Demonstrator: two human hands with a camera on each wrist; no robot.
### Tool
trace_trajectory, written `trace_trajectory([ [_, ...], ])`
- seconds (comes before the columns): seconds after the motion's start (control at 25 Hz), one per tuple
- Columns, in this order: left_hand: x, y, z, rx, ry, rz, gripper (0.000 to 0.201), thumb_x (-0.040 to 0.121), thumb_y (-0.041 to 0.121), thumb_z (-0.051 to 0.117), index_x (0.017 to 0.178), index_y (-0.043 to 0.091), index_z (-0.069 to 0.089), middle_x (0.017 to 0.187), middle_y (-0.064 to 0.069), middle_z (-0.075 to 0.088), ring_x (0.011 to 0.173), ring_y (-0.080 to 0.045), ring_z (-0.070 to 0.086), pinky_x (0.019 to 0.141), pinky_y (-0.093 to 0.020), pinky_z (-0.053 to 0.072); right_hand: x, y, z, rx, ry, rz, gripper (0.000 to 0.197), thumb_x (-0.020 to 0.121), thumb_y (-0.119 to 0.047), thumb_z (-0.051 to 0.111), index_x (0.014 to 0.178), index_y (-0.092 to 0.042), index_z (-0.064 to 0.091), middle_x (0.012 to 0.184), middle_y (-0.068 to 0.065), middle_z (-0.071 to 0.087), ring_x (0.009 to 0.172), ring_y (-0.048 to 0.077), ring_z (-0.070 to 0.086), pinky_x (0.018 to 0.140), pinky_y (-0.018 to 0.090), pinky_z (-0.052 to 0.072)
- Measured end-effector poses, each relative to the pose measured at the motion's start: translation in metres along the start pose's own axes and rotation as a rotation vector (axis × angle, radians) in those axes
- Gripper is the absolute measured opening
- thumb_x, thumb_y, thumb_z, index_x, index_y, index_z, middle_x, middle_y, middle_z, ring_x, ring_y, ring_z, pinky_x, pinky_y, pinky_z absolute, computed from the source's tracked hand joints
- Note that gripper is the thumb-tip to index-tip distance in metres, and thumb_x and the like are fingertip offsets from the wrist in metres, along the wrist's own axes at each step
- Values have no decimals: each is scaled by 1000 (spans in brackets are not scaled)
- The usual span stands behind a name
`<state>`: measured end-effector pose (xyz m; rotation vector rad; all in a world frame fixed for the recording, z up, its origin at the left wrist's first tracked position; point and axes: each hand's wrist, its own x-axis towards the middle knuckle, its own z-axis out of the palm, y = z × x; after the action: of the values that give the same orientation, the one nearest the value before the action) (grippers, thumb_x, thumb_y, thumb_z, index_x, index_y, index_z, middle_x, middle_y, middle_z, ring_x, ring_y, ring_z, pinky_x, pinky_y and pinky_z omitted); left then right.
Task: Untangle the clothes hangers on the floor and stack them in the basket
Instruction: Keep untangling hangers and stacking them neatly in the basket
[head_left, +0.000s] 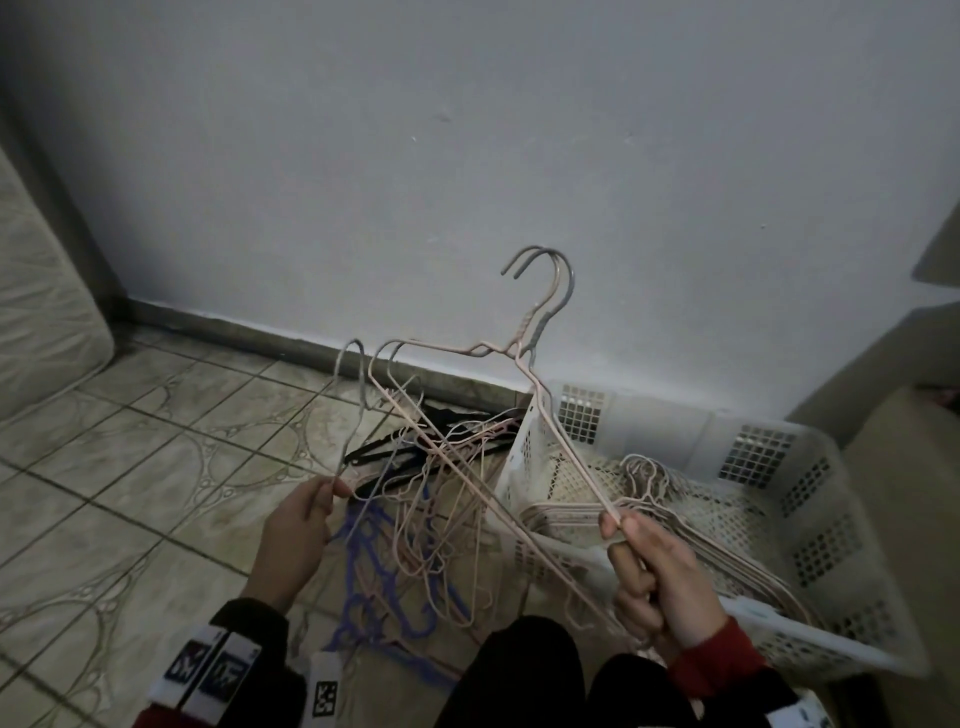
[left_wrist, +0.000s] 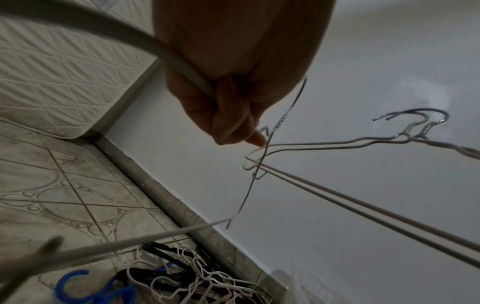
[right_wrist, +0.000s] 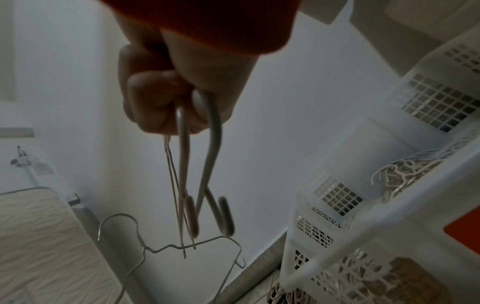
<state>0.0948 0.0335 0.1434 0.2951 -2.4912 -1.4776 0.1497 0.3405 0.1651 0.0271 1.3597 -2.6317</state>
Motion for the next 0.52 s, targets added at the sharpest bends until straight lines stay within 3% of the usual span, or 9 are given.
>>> trace_trajectory([
  [0.08, 1, 1, -4, 37, 30, 17, 30, 98, 13, 36, 75, 18, 56, 69, -3, 43, 59, -19, 38, 57, -27, 30, -1, -3, -2, 2, 2, 11, 56, 41, -51, 86, 71, -12, 60, 39, -9, 26, 23, -2, 13, 38, 3, 27],
  [0.2, 5, 1, -10, 145, 97, 63, 25, 95, 5, 38, 84, 6, 60, 78, -6, 50, 74, -20, 46, 60, -29, 29, -5, -10, -9, 37, 1, 34, 59, 39, -48, 87, 73, -11, 57, 38, -10, 26, 21, -2, 14, 36, 4, 29],
  [0.32, 10, -6, -18, 278, 99, 134, 24, 93, 1, 41, 79, 12, 57, 78, -7, 52, 76, -25, 51, 59, -32, 33, -9, -17, -15, 18, 20, 48, 55, 39, -48, 87, 70, -14, 58, 37, -10, 26, 21, -2, 14, 35, 5, 30],
  [0.52, 8, -14, -13, 401, 11, 168, 25, 92, -1, 41, 79, 15, 54, 83, -4, 50, 76, -20, 47, 69, -27, 32, -8, -12, -16, 7, 22, 55, 53, 39, -49, 87, 68, -15, 59, 38, -10, 25, 22, -3, 14, 36, 6, 32],
])
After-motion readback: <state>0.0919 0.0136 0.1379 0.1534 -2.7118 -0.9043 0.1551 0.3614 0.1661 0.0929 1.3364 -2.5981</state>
